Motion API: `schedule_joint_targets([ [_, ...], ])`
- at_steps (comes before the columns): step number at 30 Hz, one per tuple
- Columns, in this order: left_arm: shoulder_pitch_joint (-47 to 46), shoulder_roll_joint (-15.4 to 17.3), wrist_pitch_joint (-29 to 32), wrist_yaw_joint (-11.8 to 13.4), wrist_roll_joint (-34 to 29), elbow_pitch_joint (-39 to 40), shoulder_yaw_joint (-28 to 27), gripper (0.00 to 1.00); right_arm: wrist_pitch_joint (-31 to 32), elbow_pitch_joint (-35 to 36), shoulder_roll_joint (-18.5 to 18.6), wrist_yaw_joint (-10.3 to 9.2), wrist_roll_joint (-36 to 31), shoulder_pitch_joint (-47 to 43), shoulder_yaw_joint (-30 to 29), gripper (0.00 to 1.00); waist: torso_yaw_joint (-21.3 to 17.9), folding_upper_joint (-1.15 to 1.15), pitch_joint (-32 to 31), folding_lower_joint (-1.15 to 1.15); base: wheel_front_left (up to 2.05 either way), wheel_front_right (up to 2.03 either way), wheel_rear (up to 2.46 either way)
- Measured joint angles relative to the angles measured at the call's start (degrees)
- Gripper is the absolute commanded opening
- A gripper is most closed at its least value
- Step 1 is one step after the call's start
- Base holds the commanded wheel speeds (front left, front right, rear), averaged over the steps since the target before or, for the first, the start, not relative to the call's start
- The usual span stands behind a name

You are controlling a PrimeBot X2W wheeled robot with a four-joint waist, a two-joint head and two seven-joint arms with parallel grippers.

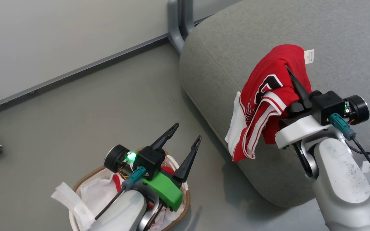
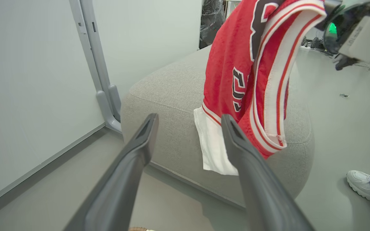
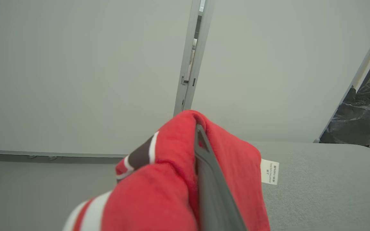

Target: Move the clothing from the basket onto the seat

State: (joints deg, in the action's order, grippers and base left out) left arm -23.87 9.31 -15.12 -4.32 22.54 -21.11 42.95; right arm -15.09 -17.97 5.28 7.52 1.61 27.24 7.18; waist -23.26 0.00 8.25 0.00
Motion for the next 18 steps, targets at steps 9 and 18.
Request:
schedule_joint_targets([
  [9, -1.46, -0.37, 0.0, -0.48, -1.0, -0.73, 0.88, 1.0, 0.0, 0.35, -0.24, 0.0, -0.01, -0.9, -2.07, 0.0, -3.62, 0.0, 2.95, 0.0, 0.0, 0.0, 0.0],
  [18, -2.67, -0.44, 0.0, -0.54, -2.08, -1.07, 1.53, 1.0, 0.01, -3.49, 3.57, 0.01, -0.11, 5.41, -4.2, 0.0, -0.95, 0.0, 5.76, 0.0, 0.0, 0.0, 0.0],
])
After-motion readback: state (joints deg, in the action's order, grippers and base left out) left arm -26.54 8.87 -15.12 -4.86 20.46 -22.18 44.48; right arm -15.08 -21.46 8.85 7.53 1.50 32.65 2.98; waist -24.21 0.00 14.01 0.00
